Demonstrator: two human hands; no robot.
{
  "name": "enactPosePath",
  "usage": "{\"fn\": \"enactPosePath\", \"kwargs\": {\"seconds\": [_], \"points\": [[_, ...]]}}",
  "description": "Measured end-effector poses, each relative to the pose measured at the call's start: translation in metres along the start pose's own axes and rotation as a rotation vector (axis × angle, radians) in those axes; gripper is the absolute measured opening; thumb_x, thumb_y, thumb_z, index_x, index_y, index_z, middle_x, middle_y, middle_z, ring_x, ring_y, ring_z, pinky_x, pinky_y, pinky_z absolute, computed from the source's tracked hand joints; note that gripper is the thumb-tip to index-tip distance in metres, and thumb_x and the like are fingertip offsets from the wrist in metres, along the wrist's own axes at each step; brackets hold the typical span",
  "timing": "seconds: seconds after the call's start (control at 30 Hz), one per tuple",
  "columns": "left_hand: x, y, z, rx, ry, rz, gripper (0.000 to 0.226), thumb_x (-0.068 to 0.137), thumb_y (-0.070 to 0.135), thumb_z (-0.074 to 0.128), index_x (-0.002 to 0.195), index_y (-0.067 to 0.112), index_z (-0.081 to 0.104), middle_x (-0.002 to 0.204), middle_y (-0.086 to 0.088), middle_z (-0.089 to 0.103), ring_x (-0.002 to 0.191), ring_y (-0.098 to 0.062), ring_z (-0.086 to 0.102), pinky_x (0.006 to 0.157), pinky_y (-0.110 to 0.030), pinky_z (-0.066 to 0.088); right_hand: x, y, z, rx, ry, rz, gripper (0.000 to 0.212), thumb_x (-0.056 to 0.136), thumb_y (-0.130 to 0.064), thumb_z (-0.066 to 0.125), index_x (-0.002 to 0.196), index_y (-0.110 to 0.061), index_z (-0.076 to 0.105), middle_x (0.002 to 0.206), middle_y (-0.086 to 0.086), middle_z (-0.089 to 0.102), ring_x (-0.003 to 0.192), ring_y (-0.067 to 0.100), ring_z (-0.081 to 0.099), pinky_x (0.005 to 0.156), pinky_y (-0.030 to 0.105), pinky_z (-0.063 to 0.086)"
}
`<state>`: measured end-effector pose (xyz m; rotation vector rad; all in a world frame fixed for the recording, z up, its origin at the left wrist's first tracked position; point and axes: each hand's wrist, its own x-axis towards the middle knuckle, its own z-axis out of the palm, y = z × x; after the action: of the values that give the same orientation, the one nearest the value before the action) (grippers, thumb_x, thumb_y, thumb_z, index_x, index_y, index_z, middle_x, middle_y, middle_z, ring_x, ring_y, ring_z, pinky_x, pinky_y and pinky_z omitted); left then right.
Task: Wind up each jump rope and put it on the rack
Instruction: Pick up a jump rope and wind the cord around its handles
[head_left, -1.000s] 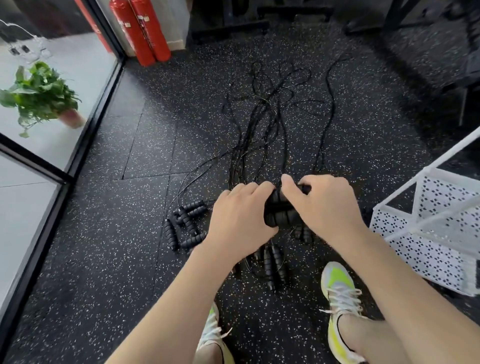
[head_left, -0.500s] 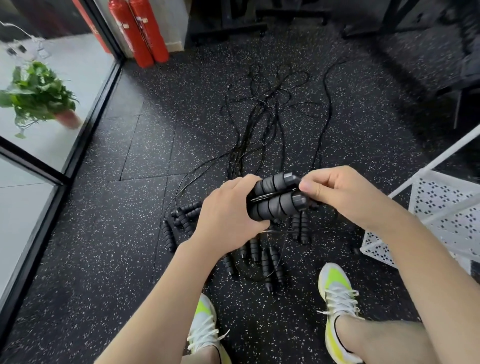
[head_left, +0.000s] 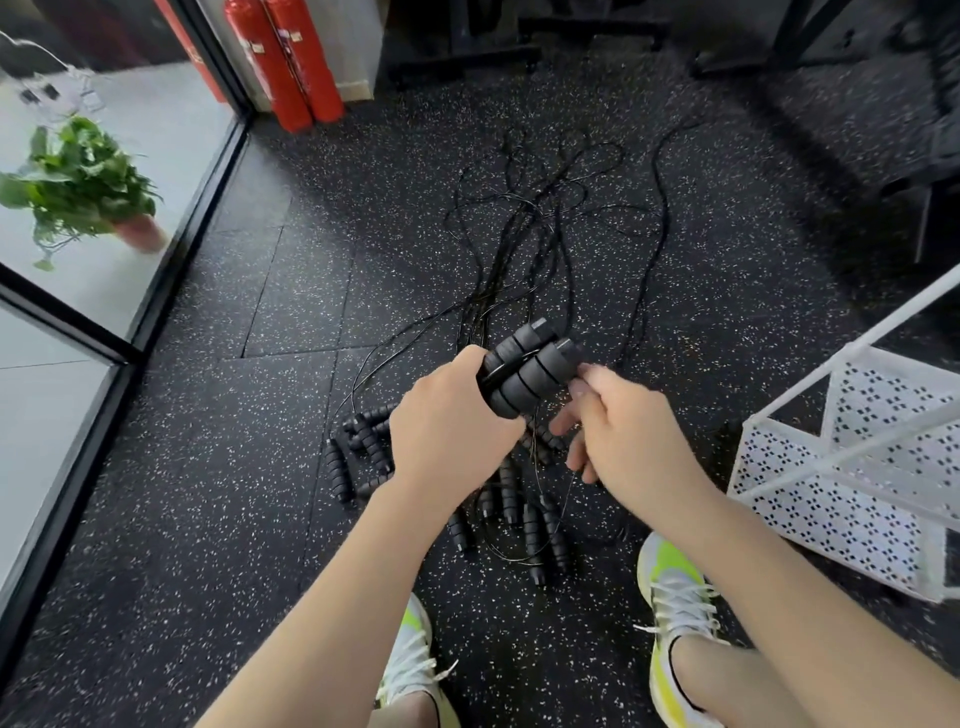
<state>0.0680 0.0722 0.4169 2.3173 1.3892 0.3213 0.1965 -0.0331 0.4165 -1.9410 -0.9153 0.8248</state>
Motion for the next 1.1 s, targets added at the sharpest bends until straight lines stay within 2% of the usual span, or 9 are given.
{"fn": "enactPosePath", "kwargs": {"seconds": [0.1,0.2,0.3,0.37,0.53,0.6,0.8,0.93,1.1], "points": [[0.001,-0.003,0.003,0.107,0.028,-0.026,0.027,0.078,0.033,0.070,0.095,0.030,0.049,0.078,0.011,0.054,0.073,-0.023,0.050,0.061,-0.032,0.033,-0.004,0.004,0.009,-0.480,-0.065,-0.066,0.016,0.107,-0.020,0.038,0.115,-0.021,0.053,0.086,-0.001,0.069,0.068,0.017,0.063,0.065,0.034,0.052],[0.003,-0.007,0.006,0.186,0.074,-0.036,0.025,0.080,0.031,0.068,0.096,0.029,0.048,0.085,0.009,0.058,0.072,-0.024,0.049,0.061,-0.033,0.033,-0.010,-0.001,0.011,-0.756,-0.125,-0.131,0.046,0.104,-0.015,0.046,0.149,-0.016,0.034,0.110,0.005,0.068,0.095,0.027,0.067,0.071,0.033,0.047],[0.002,-0.012,0.009,0.272,0.104,-0.018,0.026,0.082,0.027,0.068,0.095,0.027,0.046,0.084,0.006,0.056,0.072,-0.025,0.047,0.063,-0.034,0.032,-0.021,-0.010,0.009,-0.817,-0.183,-0.197,0.026,0.103,-0.017,0.049,0.127,-0.015,0.044,0.104,0.003,0.065,0.085,0.025,0.063,0.063,0.031,0.042],[0.001,-0.016,0.012,0.322,0.122,0.029,0.027,0.081,0.023,0.069,0.094,0.026,0.046,0.084,0.006,0.056,0.073,-0.025,0.048,0.066,-0.034,0.031,-0.025,-0.017,0.006,-0.800,-0.223,-0.215,0.008,0.101,-0.017,0.049,0.102,-0.018,0.041,0.093,0.001,0.059,0.076,0.023,0.055,0.056,0.029,0.035],[-0.001,-0.021,0.017,0.402,0.126,0.286,0.030,0.076,0.022,0.074,0.100,0.026,0.056,0.083,0.005,0.060,0.079,-0.027,0.059,0.067,-0.035,0.030,-0.020,-0.025,-0.018,-0.580,-0.162,-0.258,0.015,0.103,-0.027,0.052,0.114,-0.027,0.063,0.092,-0.005,0.070,0.065,0.008,0.059,0.065,0.035,0.054],[-0.003,-0.024,0.020,0.396,0.113,0.421,0.037,0.069,0.023,0.080,0.101,0.026,0.061,0.079,0.006,0.059,0.076,-0.026,0.059,0.065,-0.035,0.033,-0.015,-0.025,-0.033,-0.447,-0.136,-0.261,0.008,0.096,-0.033,0.066,0.101,-0.031,0.072,0.078,-0.011,0.068,0.060,0.006,0.060,0.062,0.031,0.052],[-0.013,-0.025,0.020,0.294,0.111,0.666,0.041,0.067,0.022,0.081,0.105,0.028,0.066,0.077,0.010,0.059,0.072,-0.022,0.056,0.064,-0.035,0.041,0.002,-0.013,-0.062,-0.197,-0.168,-0.248,0.010,0.070,-0.034,0.088,0.074,-0.037,0.079,0.083,-0.017,0.072,0.083,0.003,0.065,0.073,0.020,0.047],[-0.018,-0.022,0.015,0.222,0.130,0.727,0.034,0.074,0.026,0.077,0.106,0.030,0.066,0.079,0.011,0.059,0.073,-0.018,0.053,0.066,-0.034,0.039,0.008,-0.007,-0.070,-0.064,-0.155,-0.268,0.009,0.075,-0.024,0.086,0.080,-0.030,0.082,0.086,-0.015,0.074,0.086,0.002,0.067,0.078,0.011,0.044],[-0.021,-0.016,0.009,-0.005,0.108,0.593,0.034,0.076,0.035,0.064,0.110,0.031,0.067,0.083,0.013,0.060,0.081,-0.015,0.054,0.074,-0.032,0.040,0.013,0.001,-0.063,0.142,-0.118,-0.261,0.014,0.083,-0.013,0.079,0.087,-0.026,0.081,0.091,-0.010,0.078,0.092,0.006,0.071,0.088,0.019,0.050]]}}
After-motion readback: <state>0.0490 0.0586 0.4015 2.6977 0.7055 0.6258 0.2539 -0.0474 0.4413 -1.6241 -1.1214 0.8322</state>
